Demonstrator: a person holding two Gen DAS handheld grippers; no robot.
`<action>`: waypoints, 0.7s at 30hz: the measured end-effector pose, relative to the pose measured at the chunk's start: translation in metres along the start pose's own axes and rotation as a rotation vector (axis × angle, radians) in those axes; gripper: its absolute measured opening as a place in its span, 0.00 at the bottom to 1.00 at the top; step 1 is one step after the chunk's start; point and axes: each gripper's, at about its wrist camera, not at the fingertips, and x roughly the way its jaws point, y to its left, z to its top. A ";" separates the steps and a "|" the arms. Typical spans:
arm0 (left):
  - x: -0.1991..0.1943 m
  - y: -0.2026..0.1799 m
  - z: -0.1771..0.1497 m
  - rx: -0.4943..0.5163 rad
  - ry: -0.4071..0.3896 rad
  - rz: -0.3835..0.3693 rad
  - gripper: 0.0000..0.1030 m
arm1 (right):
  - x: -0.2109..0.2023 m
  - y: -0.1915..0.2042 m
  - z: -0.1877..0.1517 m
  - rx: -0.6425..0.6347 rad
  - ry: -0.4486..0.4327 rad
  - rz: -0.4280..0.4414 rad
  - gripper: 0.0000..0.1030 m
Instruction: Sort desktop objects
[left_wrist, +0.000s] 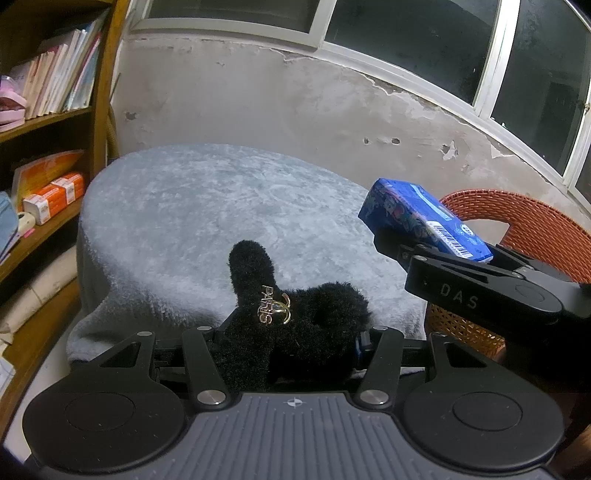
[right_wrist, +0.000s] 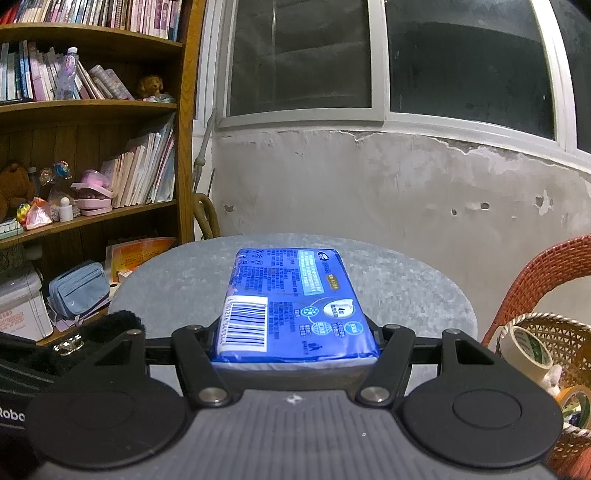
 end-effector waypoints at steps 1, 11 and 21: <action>0.000 0.000 0.000 -0.001 0.001 0.000 0.58 | 0.000 0.000 0.000 0.000 0.001 0.000 0.59; 0.000 0.002 0.000 -0.008 0.006 -0.002 0.58 | -0.002 0.000 0.000 -0.005 0.005 0.004 0.59; 0.001 0.002 0.002 -0.017 0.004 0.001 0.58 | -0.004 -0.001 0.001 -0.004 0.005 0.004 0.59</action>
